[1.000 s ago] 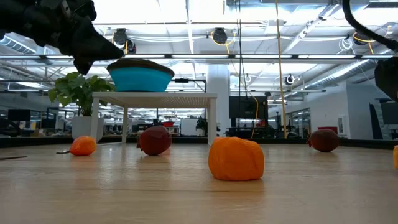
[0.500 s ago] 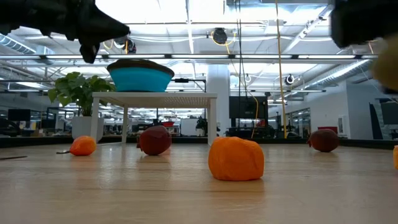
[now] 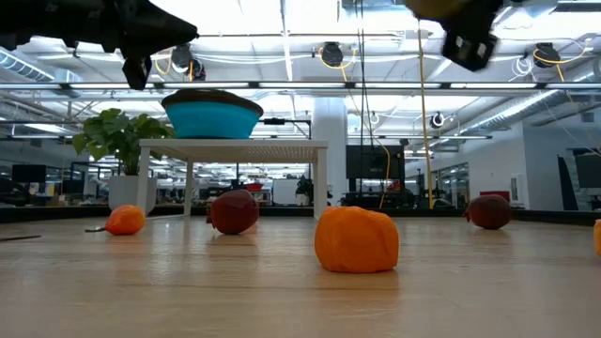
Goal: Pick & Place Fruit
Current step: Put the kiwi into the blue strainer bowl on the shelf
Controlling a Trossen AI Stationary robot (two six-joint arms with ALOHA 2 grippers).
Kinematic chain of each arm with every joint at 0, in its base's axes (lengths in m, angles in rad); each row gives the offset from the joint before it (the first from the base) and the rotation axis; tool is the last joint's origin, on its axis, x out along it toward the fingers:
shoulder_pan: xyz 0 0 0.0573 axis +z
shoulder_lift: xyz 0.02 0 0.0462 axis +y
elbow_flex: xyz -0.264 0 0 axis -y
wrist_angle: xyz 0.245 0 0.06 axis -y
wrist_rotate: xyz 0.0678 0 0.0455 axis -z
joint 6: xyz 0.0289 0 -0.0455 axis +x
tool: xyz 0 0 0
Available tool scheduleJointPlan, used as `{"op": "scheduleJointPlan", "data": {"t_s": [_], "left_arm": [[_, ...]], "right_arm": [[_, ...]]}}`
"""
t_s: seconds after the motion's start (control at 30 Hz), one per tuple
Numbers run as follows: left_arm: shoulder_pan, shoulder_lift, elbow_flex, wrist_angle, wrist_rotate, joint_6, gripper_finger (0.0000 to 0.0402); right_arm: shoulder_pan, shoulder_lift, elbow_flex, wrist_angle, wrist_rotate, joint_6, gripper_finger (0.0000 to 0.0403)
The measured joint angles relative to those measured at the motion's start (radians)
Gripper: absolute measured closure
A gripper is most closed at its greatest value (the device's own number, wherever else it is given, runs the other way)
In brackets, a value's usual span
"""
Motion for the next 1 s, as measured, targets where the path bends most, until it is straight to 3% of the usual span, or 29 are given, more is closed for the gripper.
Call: {"op": "scheduleJointPlan", "data": {"t_s": [0.2, 0.63, 1.0], "left_arm": [[0.000, 0.000, 0.000, 0.003, 0.000, -0.002, 0.0380], [0.000, 0.000, 0.000, 0.007, 0.000, -0.111, 0.0380], [0.000, 0.000, 0.000, 0.030, 0.000, -0.237, 0.0380]], "right_arm": [[-0.068, -0.006, 0.000, 0.164, 0.004, -0.290, 0.0198], [-0.129, -0.007, 0.000, 0.279, 0.205, -1.025, 0.0198], [-0.201, -0.007, 0.000, 0.284, 0.210, -1.525, 0.0197]]}}
